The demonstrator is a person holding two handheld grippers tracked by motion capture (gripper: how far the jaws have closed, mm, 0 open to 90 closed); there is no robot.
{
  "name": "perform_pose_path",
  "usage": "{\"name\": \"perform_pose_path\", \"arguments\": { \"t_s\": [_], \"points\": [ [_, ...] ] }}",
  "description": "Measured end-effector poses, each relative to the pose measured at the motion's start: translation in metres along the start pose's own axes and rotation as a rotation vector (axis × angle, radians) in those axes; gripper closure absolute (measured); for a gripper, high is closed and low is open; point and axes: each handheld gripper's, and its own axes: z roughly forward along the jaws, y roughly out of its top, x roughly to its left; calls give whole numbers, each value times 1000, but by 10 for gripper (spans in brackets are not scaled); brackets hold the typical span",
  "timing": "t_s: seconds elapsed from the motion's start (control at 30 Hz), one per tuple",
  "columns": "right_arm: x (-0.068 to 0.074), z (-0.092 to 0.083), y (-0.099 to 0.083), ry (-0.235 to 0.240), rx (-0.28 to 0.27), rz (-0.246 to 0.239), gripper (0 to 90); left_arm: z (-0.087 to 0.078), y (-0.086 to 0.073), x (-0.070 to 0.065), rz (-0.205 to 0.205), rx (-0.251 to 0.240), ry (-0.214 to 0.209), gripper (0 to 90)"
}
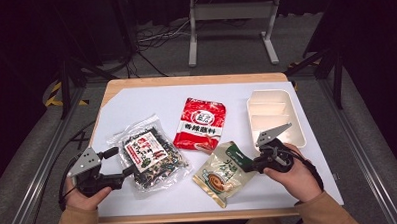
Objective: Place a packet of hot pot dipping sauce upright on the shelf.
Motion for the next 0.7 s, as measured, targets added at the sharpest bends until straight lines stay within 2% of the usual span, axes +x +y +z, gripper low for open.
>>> {"name": "perform_pose_path", "arguments": {
  "t_s": [0.3, 0.7],
  "points": [
    [11, -20, 10, -27, -27, -58, 898, 0, 0, 0, -1, -2, 3, 176],
    [13, -35, 16, -39, -35, -93, 898, 0, 0, 0, -11, -3, 8, 176]
  ]
}}
